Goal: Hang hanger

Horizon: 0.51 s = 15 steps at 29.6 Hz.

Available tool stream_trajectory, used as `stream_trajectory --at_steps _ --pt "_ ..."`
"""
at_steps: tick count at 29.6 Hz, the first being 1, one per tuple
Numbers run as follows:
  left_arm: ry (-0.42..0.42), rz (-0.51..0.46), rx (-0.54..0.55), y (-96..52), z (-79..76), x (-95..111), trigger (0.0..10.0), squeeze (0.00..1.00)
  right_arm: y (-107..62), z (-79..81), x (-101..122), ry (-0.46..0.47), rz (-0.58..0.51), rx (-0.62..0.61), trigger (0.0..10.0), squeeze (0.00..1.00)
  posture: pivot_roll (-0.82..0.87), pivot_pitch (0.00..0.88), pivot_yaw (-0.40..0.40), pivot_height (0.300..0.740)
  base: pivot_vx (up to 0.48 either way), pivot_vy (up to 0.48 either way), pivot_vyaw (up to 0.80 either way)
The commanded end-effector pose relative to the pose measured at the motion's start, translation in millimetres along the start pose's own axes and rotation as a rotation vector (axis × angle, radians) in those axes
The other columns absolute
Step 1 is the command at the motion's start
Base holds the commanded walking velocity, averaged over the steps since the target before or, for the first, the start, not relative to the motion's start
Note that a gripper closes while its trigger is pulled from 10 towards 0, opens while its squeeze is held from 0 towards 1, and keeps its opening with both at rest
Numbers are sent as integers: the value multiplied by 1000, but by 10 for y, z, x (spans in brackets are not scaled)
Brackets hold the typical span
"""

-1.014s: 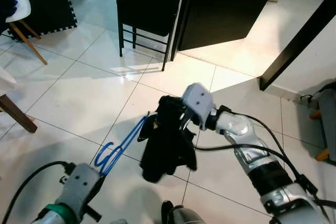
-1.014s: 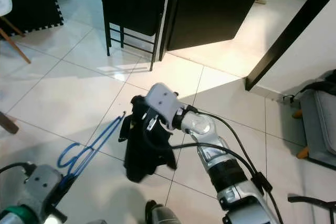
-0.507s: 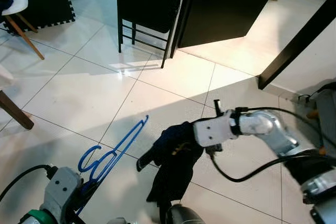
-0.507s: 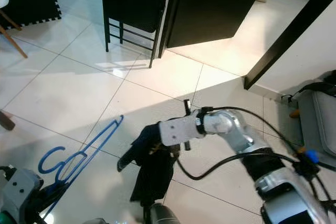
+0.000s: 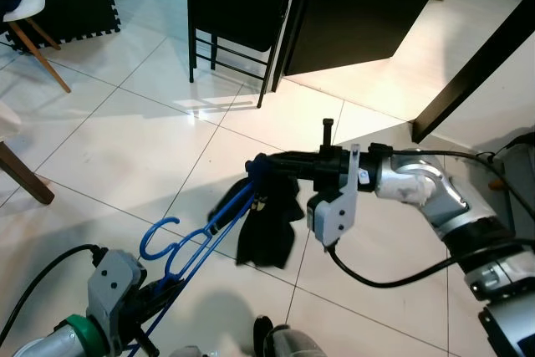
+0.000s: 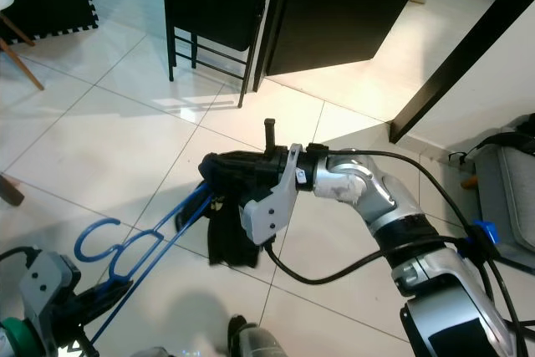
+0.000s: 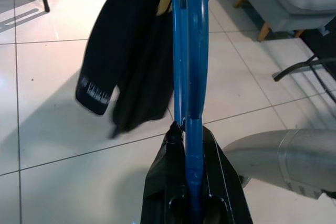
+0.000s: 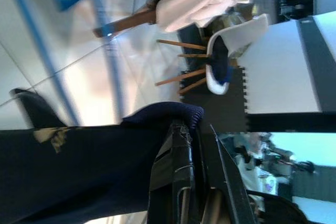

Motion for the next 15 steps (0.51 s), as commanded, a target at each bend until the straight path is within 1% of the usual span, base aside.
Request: stream_trajectory --at_steps 1,2,3,4,5,6,7,8,9,10,11,13,14,15 --pt "-26 4 -5 -9 -35 -23 10000 0 -15 96 23 -4 -12 41 10000 0 97 94 -73 740 0 0 0" --pt "-25 9 1 -75 -18 0 10000 0 -37 326 16 11 -18 125 10000 0 98 96 -77 740 0 0 0" --pt "-19 33 -11 -131 -43 -23 10000 0 -66 435 -43 17 15 170 10000 0 101 97 -79 740 0 0 0" --pt "-19 33 -11 -131 -43 -23 10000 0 -66 435 -43 17 15 170 10000 0 101 97 -79 740 0 0 0" --pt "-16 49 -22 -169 -63 -40 10000 0 -90 507 -89 16 37 197 10000 0 101 97 -79 740 0 0 0" --pt "-14 79 -41 -216 -104 -90 10000 0 -109 524 -149 20 64 194 10000 0 110 100 -83 740 0 0 0" --pt "-13 111 -60 -263 -150 -153 10000 0 -119 516 -212 19 96 186 10000 0 113 102 -82 740 0 0 0" --pt "-13 111 -60 -263 -150 -153 10000 0 -119 516 -212 19 96 186 10000 0 113 102 -82 740 0 0 0" --pt "-14 139 -75 -298 -187 -205 10000 0 -124 498 -264 18 123 175 10000 0 114 103 -83 740 0 0 0" --pt "-23 180 -89 -349 -235 -286 10000 0 -125 437 -329 21 157 143 10000 0 120 103 -84 740 0 0 0" --pt "-23 180 -89 -349 -235 -286 10000 0 -125 437 -329 21 157 143 10000 0 120 103 -84 740 0 0 0" --pt "-41 231 -100 -415 -302 -390 10000 0 -127 356 -407 28 198 102 10000 0 121 105 -81 740 0 0 0" --pt "-41 231 -100 -415 -302 -390 10000 0 -127 356 -407 28 198 102 10000 0 121 105 -81 740 0 0 0" --pt "-43 254 -109 -442 -347 -437 10000 0 -135 331 -439 27 214 90 10000 0 121 105 -80 740 0 0 0"
Point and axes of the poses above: a point about 5 cm out from each wrist's last joint towards the gripper, its own y axis pointing out of the wrist towards the gripper, its own x axis along the axis of the wrist's last joint, z = x × y, the point moved 4 cm from there along y, pointing out of the wrist towards the gripper, and after that the axes turned 5 degrees about -y, right-handed, at the moved point
